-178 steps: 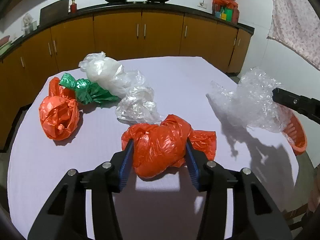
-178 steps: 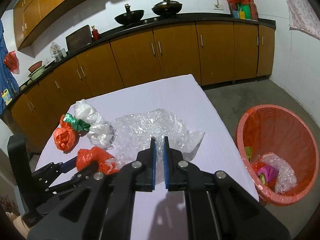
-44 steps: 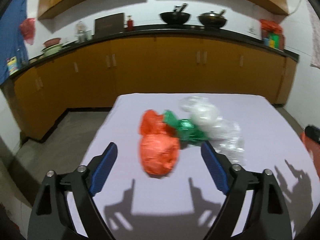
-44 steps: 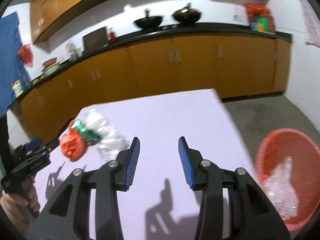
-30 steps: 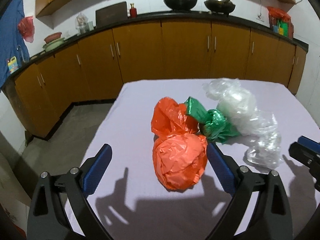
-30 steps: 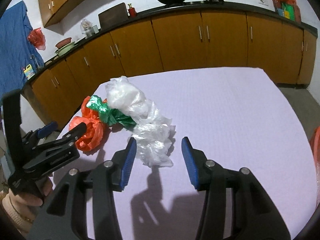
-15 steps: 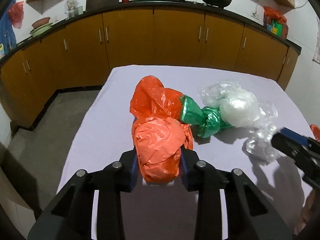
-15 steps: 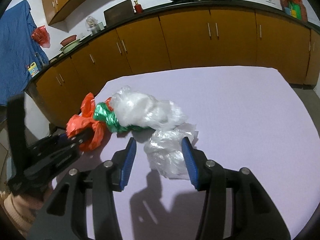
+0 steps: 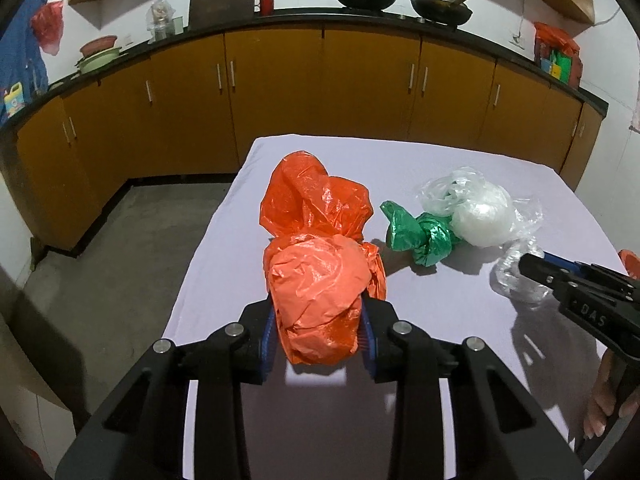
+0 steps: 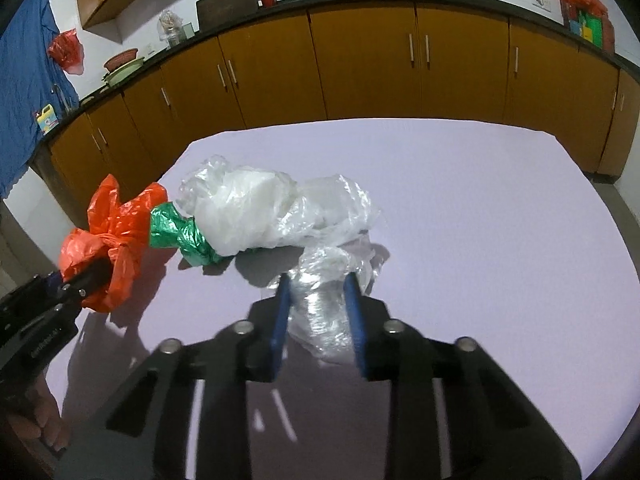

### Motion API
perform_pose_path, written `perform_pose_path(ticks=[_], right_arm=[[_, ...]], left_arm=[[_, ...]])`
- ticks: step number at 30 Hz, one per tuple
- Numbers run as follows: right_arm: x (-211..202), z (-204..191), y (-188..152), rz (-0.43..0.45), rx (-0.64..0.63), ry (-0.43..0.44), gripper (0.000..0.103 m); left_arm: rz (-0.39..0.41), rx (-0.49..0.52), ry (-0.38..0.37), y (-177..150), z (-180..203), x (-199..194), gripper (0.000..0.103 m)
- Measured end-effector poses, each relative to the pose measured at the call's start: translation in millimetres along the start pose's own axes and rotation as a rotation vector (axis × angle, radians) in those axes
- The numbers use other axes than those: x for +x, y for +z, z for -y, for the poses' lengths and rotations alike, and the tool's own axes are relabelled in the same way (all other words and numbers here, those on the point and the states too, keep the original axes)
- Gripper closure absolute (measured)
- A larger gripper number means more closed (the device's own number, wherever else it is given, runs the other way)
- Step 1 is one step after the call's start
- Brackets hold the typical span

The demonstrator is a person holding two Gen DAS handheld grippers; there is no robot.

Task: Collect trash
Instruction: 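Grasp the red bag with the left gripper while the right gripper grasps a clear bag, then carry the red and clear bags over the basket and release both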

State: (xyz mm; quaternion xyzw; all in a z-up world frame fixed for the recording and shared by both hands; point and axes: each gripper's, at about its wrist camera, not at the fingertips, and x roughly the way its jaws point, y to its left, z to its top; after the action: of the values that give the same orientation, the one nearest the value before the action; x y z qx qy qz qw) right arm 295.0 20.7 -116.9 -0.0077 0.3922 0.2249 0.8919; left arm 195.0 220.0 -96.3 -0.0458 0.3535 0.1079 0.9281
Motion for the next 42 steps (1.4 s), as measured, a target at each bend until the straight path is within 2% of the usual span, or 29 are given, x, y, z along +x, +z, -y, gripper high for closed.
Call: perform_pose_path(ticks=[3, 13, 26, 42], right_arm=[[-11.8, 5.8, -5.9, 0.006, -0.012, -0.029, 0.088], [-64.4, 57.3, -21.3, 0.053, 0.073, -0.099, 0.089], [-168.7, 93.5, -33.1, 0.194, 0.098, -0.199, 0.089], [-232.6, 132.4, -53.0, 0.255, 0.132, -0.354, 0.089]], left_arm=[[0.011, -0.012, 0.001, 2.7, 0.4, -6.3, 0.069], [0.079, -0.024, -0.038, 7.9, 9.0, -41.9, 0.069], [0.145, 0.049, -0.175, 15.9, 69.0, -81.4, 0.069], [0.166, 0.128, -0.288, 13.7, 137.9, -107.7, 0.069]])
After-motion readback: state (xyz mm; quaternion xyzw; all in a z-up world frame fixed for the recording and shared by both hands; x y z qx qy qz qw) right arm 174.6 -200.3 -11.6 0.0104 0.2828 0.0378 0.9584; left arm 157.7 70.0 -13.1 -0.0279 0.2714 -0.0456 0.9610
